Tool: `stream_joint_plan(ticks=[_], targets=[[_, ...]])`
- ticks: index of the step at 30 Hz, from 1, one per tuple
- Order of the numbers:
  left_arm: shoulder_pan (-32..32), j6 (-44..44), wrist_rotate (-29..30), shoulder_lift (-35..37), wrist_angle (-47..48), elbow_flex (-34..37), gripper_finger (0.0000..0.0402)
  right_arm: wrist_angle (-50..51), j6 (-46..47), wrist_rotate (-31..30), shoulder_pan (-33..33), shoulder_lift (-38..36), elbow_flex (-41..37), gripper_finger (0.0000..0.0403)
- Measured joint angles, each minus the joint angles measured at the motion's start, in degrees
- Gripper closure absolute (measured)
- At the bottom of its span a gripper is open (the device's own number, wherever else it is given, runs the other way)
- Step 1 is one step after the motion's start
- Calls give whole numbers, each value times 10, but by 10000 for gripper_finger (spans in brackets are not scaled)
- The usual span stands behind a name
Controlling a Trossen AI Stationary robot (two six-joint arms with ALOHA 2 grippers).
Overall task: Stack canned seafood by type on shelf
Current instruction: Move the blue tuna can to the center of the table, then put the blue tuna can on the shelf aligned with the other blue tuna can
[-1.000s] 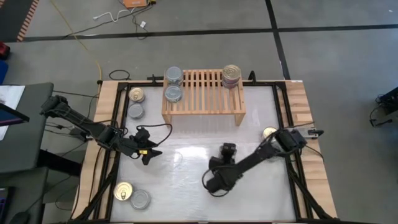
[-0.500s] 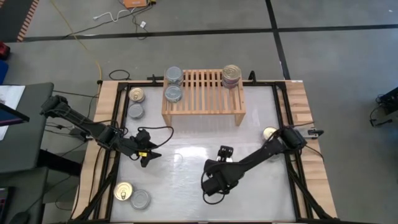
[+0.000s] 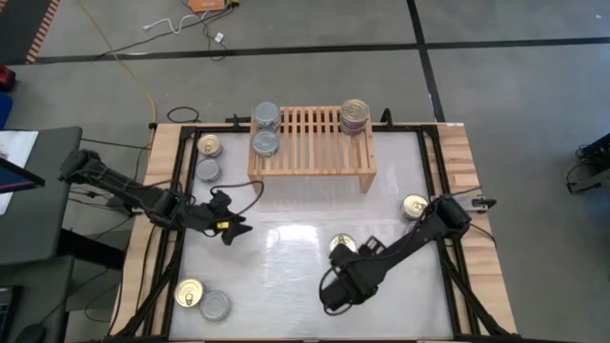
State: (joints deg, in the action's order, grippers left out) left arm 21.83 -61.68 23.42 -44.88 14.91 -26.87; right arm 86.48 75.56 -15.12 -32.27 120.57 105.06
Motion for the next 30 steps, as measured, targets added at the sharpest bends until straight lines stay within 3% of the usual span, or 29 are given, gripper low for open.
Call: stream_joint_plan(ticks=[6,15,20,25,30], targets=[[-30,11,-3,-5,-82,0,150,-79,54,74,-39,1,-81,166],[-61,-2,-4,-77,-200,-1,150,-181,199,67,-130,-73,-196,185],[-77,-15,-4,-166,-303,-6,150,-224,314,-27,-182,-185,-313,187],[-93,-20,-23,-263,-330,-59,150,-302,400,-204,-196,-332,-467,187],[-94,-6,-33,-352,-325,-134,150,-467,367,-320,-163,-474,-621,187]])
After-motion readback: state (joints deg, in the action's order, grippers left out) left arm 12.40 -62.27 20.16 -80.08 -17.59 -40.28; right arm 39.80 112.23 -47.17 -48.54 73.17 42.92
